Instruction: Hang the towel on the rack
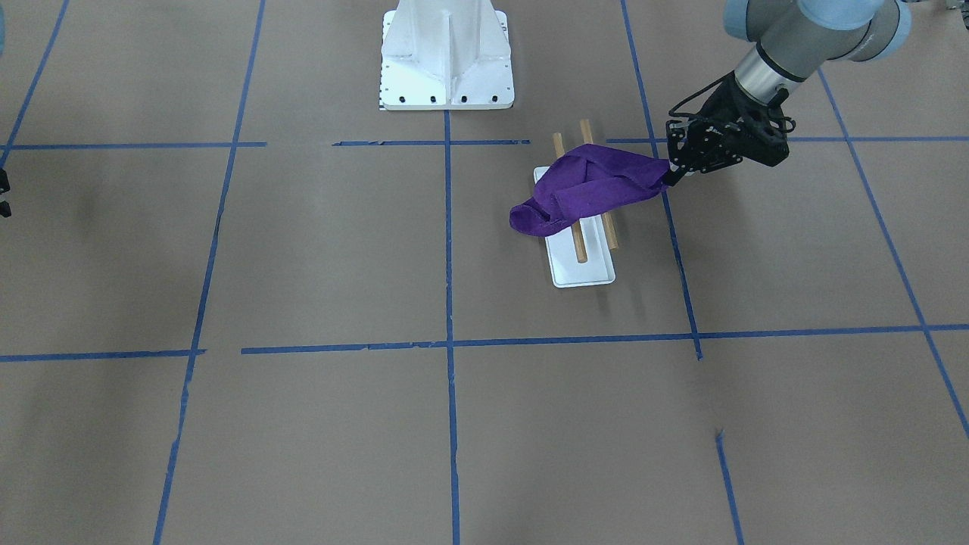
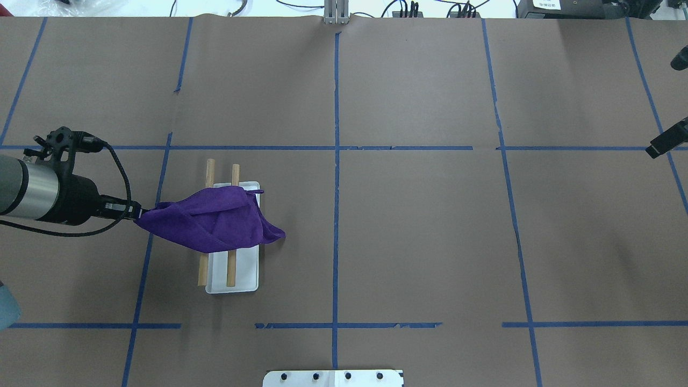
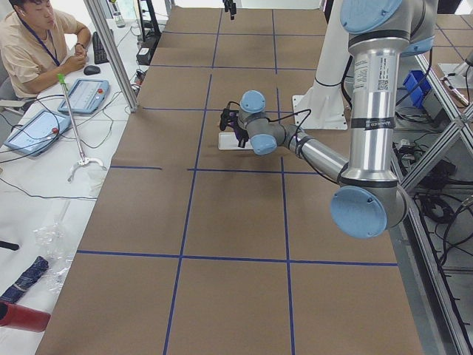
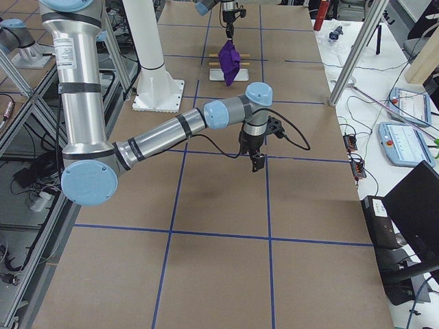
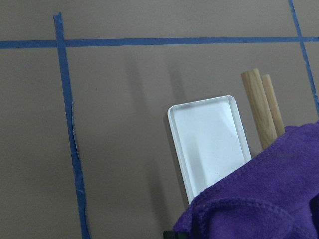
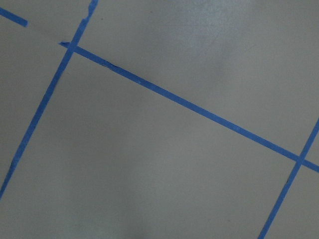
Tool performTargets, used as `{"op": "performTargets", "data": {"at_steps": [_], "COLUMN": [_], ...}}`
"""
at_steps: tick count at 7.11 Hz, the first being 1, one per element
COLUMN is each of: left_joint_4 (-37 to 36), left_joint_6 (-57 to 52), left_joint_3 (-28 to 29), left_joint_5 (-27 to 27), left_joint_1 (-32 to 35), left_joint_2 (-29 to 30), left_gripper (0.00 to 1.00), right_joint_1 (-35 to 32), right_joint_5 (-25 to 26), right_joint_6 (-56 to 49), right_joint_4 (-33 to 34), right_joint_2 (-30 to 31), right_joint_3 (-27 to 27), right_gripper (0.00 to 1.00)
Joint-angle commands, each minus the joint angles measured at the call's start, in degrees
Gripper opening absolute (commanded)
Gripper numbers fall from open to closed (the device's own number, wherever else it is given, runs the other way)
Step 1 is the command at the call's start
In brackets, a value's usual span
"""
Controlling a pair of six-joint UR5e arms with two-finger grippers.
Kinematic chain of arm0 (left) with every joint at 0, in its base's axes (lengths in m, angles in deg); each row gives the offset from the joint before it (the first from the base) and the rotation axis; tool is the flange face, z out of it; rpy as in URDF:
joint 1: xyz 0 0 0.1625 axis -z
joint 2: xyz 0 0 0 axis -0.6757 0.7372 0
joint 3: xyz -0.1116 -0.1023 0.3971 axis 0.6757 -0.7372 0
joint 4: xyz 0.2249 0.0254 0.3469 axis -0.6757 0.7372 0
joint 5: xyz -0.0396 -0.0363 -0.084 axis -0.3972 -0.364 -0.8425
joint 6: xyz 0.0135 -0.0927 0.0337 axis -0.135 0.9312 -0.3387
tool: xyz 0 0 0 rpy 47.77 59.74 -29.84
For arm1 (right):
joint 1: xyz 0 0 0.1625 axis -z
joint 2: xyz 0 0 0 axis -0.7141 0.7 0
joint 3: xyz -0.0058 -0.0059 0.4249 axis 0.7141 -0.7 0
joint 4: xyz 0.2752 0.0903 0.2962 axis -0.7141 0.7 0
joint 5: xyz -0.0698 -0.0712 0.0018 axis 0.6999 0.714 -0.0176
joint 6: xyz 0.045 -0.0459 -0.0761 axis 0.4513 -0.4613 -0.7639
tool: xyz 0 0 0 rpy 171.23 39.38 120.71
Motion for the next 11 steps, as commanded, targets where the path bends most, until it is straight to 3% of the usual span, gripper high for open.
{"op": "performTargets", "data": {"at_steps": [1,2,4,6,7,8,9,11], "left_joint_4": [-0.3,-0.74,-1.0,-3.53,-11.99,-20.34,-28.26,-33.6], "left_joint_6": [-3.97,-4.7,-17.82,-35.9,-46.0,-56.2,-59.17,-59.82], "left_joint_3": [0.77,0.94,1.38,3.31,4.8,7.34,9.28,11.05], "left_joint_5": [0.23,0.14,-0.12,-1.86,-8.14,-10.29,-10.4,-11.37], "left_joint_1": [0.43,1.83,7.96,19.62,30.13,35.28,38.72,42.52], "left_joint_2": [0.09,-0.35,-5.94,-11.14,-10.73,-10.29,-9.94,-10.1], "left_gripper": [0.99,1.0,1.0,1.0,1.0,1.0,1.0,1.0], "right_joint_1": [-3.39,-6.8,-13.74,-18.24,-19.83,-19.85,-19.85,-19.85], "right_joint_5": [0.0,0.09,-0.26,-1.13,-3.06,-3.16,-3.16,-3.25], "right_joint_6": [-0.9,-4.3,-4.51,-6.7,-6.36,-5.75,-4.0,-3.72], "right_joint_4": [-0.17,-0.35,-0.52,-0.52,-0.52,-0.52,-0.52,-0.52], "right_joint_2": [3.54,4.6,5.14,8.02,9.0,9.01,8.83,8.39], "right_joint_3": [-1.75,-3.33,-12.18,-13.01,-13.01,-13.01,-12.84,-12.93], "right_gripper": [1.0,1.0,1.0,1.0,1.0,1.0,1.0,1.0]}}
